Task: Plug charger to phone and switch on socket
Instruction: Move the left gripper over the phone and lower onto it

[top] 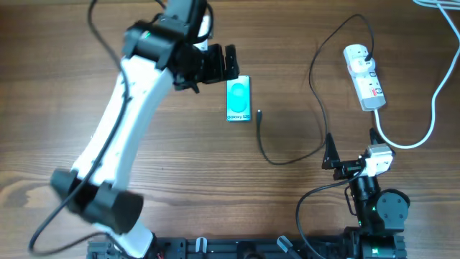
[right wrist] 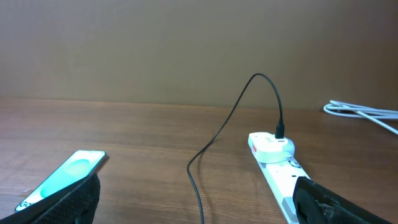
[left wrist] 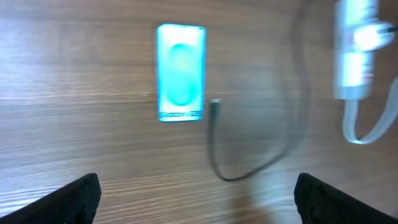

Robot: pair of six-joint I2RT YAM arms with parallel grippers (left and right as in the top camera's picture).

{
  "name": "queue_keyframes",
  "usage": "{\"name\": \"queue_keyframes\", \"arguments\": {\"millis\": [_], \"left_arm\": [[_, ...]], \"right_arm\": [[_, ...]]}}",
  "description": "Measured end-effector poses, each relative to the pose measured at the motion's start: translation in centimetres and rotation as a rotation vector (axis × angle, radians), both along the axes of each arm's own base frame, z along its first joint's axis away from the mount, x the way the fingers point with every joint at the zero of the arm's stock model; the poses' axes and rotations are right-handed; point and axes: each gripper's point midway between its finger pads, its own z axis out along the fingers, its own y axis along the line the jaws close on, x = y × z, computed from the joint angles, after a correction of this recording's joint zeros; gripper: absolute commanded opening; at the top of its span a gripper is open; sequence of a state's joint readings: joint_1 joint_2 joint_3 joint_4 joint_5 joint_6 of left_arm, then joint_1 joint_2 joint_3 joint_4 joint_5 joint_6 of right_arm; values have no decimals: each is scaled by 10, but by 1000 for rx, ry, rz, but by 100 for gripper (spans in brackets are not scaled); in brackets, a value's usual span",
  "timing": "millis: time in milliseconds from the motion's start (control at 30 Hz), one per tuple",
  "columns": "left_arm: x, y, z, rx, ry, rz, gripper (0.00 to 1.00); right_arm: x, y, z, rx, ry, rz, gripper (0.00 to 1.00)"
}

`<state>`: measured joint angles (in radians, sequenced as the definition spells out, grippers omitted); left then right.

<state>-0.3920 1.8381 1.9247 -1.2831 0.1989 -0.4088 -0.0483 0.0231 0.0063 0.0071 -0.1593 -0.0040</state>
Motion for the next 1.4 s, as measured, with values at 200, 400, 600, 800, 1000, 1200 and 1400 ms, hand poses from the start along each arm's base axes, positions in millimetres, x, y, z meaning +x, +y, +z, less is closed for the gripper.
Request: {"name": "queue_keyframes", "arguments": {"millis": [200, 400, 600, 800, 1000, 1200, 1400], "left_arm": [[22, -19, -62, 81, 61, -38, 100], [22, -40, -102, 120, 112, -104, 100], [31, -53, -141, 183, 112, -135, 100], [44, -51, -144, 207, 62, -126, 100], [45, -52, -168, 228, 93, -145, 100], [45, -52, -195, 237, 139, -104, 100], [49, -48, -201, 258, 136, -68, 100]], "right_arm": [[0, 0, 0, 0, 0, 0, 100], [0, 0, 0, 0, 0, 0, 100], [0, 0, 0, 0, 0, 0, 100], [0, 0, 0, 0, 0, 0, 100], [0, 0, 0, 0, 0, 0, 100], [0, 0, 0, 0, 0, 0, 100], [0, 0, 0, 0, 0, 0, 100]]}}
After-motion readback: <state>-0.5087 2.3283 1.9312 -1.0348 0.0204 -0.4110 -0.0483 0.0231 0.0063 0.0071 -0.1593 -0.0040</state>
